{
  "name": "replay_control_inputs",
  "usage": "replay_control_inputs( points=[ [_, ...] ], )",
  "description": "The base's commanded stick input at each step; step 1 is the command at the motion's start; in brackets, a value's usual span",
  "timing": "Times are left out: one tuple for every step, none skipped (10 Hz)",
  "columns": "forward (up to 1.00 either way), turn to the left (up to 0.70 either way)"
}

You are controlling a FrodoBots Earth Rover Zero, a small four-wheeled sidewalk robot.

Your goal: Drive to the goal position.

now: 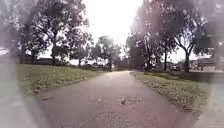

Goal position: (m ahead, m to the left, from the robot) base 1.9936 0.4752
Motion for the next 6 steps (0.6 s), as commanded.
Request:
replay_control_inputs(
  points=[
    [0.7,0.0],
    [0.7,0.0],
    [0.7,0.0],
    [0.7,0.0],
    [0.7,0.0],
    [0.7,0.0]
  ],
)
